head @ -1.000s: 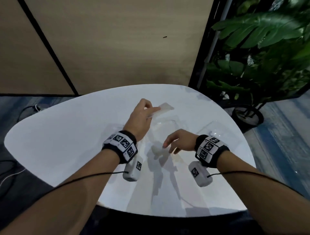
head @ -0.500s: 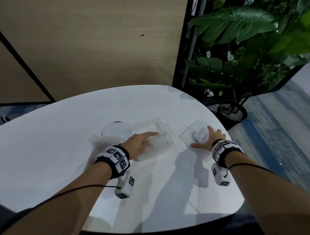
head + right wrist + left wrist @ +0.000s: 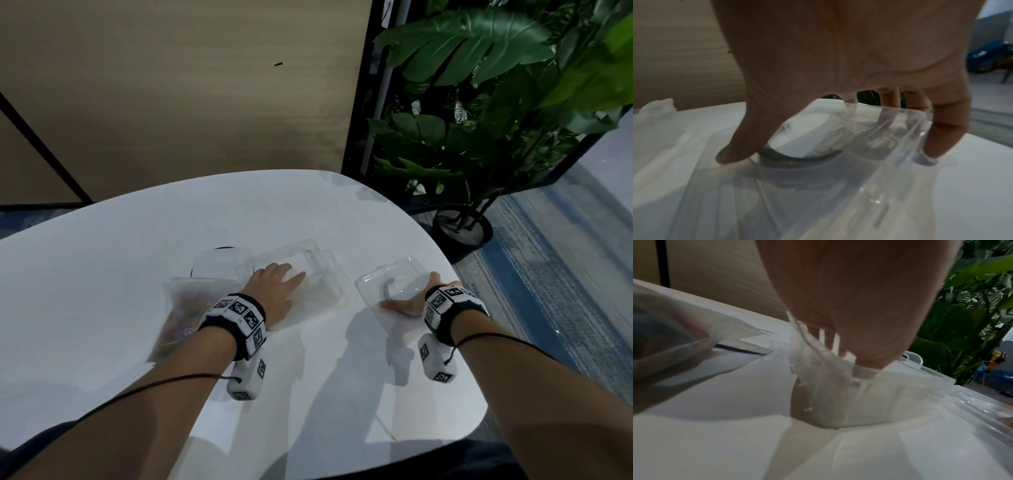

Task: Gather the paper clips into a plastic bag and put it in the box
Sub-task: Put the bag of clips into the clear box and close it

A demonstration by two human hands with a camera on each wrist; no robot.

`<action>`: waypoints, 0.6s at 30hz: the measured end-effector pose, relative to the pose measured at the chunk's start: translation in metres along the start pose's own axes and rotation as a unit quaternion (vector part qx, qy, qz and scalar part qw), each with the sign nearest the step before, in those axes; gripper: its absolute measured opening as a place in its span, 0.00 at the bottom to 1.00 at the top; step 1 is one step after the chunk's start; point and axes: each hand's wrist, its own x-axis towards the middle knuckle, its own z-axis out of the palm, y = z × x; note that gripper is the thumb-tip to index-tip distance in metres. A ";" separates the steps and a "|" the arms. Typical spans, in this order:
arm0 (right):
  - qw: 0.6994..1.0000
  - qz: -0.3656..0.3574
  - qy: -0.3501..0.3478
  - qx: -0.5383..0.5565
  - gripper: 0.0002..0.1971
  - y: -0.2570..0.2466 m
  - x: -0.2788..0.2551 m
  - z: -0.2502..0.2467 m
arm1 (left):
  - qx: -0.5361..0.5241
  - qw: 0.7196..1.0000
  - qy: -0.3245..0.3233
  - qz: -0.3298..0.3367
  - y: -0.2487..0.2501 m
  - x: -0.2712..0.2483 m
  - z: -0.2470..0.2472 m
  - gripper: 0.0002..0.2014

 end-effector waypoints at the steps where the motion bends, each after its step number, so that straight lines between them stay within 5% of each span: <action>1: 1.000 0.006 0.003 0.011 0.79 0.001 0.003 0.000 | 0.012 1.000 0.001 0.000 0.001 0.000 0.000 0.35; 4: 0.994 -0.030 0.040 0.098 0.66 0.003 0.006 -0.018 | 0.018 0.999 0.027 0.004 0.003 0.001 -0.002 0.42; 8: 0.966 -0.106 0.194 0.133 0.36 -0.006 0.000 -0.049 | 0.002 0.997 0.069 -0.020 -0.004 -0.003 -0.015 0.42; 13: 0.895 -0.219 0.272 0.278 0.27 -0.041 -0.028 -0.075 | -0.135 0.979 0.147 -0.047 -0.028 -0.015 -0.056 0.37; 18: 0.796 -0.459 0.289 0.269 0.27 -0.088 -0.082 -0.101 | -0.343 0.899 0.271 0.011 -0.036 -0.034 -0.103 0.36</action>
